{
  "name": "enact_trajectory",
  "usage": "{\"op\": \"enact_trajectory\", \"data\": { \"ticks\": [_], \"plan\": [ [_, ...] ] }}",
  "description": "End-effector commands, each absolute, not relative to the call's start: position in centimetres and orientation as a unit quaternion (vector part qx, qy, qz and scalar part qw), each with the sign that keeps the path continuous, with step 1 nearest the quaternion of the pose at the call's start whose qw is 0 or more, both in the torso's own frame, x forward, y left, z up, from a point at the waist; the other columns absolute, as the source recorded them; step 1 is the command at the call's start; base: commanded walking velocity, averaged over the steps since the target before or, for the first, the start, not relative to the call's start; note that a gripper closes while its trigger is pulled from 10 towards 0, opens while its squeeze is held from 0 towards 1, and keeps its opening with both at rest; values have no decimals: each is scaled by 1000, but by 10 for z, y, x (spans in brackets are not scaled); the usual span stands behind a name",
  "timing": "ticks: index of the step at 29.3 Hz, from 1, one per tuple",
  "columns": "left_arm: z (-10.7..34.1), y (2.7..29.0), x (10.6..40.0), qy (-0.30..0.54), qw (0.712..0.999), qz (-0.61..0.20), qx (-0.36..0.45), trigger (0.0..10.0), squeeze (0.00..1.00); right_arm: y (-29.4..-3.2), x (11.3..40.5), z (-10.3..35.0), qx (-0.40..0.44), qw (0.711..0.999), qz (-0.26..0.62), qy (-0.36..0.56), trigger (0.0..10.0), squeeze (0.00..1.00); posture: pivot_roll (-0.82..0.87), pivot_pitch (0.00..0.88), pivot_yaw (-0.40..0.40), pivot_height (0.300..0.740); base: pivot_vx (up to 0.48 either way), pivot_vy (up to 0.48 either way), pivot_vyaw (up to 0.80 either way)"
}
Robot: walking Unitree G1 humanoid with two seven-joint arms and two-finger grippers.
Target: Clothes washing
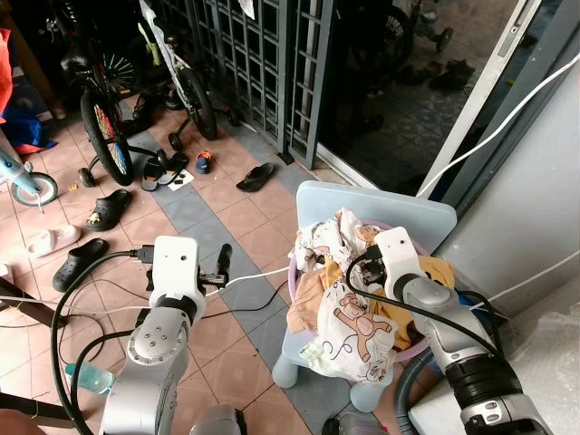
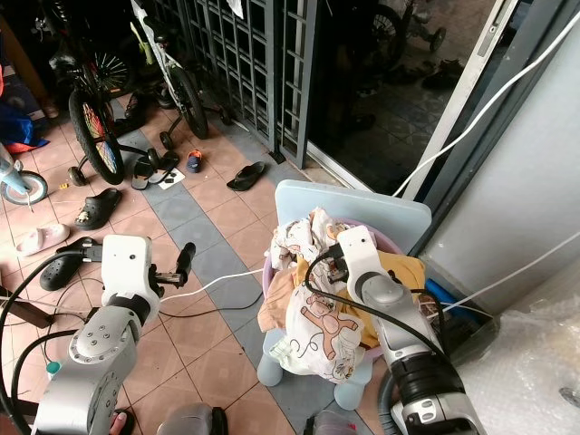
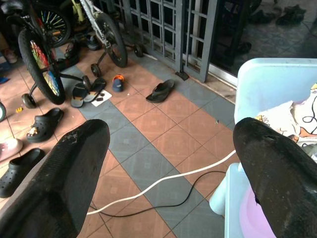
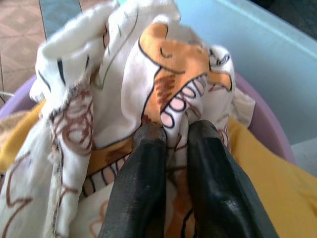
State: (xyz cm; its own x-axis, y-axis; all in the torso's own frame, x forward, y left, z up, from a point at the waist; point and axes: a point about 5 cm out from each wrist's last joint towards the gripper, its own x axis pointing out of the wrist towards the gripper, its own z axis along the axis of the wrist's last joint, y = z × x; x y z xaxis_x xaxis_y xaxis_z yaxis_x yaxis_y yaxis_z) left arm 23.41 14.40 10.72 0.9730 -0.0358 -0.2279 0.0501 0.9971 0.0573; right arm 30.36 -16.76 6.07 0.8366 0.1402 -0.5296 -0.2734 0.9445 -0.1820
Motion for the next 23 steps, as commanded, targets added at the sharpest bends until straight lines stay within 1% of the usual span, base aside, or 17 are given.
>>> {"op": "enact_trajectory", "data": {
  "ticks": [1, 6, 13, 17, 18, 19, 20, 22, 23],
  "plan": [
    [113, 144, 236, 102, 994, -19, 34, 10000, 0, -167, 305, 62, -118, 952, 110, 261, 0, 0, 40, 55, -16, 740, 0, 0, 0],
    [113, 145, 236, 101, 994, -18, 33, 10000, 0, -164, 303, 63, -102, 955, 113, 254, 0, 0, 37, 52, -14, 740, 0, 0, 0],
    [111, 144, 237, 100, 994, -18, 31, 10000, 0, -162, 308, 76, -67, 971, 100, 206, 0, 0, 27, 29, -11, 740, 0, 0, 0],
    [112, 144, 240, 96, 995, -21, 34, 10000, 0, -161, 311, 86, -45, 981, 90, 166, 0, 0, 27, 14, -1, 740, 0, 0, 0],
    [112, 144, 240, 96, 995, -21, 34, 10000, 0, -160, 312, 92, -28, 985, 87, 143, 0, 0, 26, 6, 2, 740, 0, 0, 0],
    [112, 144, 240, 96, 995, -21, 34, 10000, 0, -160, 312, 92, -28, 985, 87, 143, 0, 0, 26, 6, 2, 740, 0, 0, 0],
    [112, 144, 241, 96, 995, -22, 35, 10000, 0, -159, 313, 104, 9, 990, 86, 112, 0, 0, 23, 0, 8, 740, 0, 0, 0],
    [111, 144, 242, 95, 995, -23, 35, 10000, 0, -157, 316, 118, 53, 991, 90, 80, 0, 0, 22, 0, 10, 740, 0, 0, 0],
    [112, 145, 243, 92, 995, -20, 39, 10000, 0, -156, 318, 129, 110, 988, 87, 68, 0, 0, 23, 0, 12, 740, 0, 0, 0]
  ]
}}
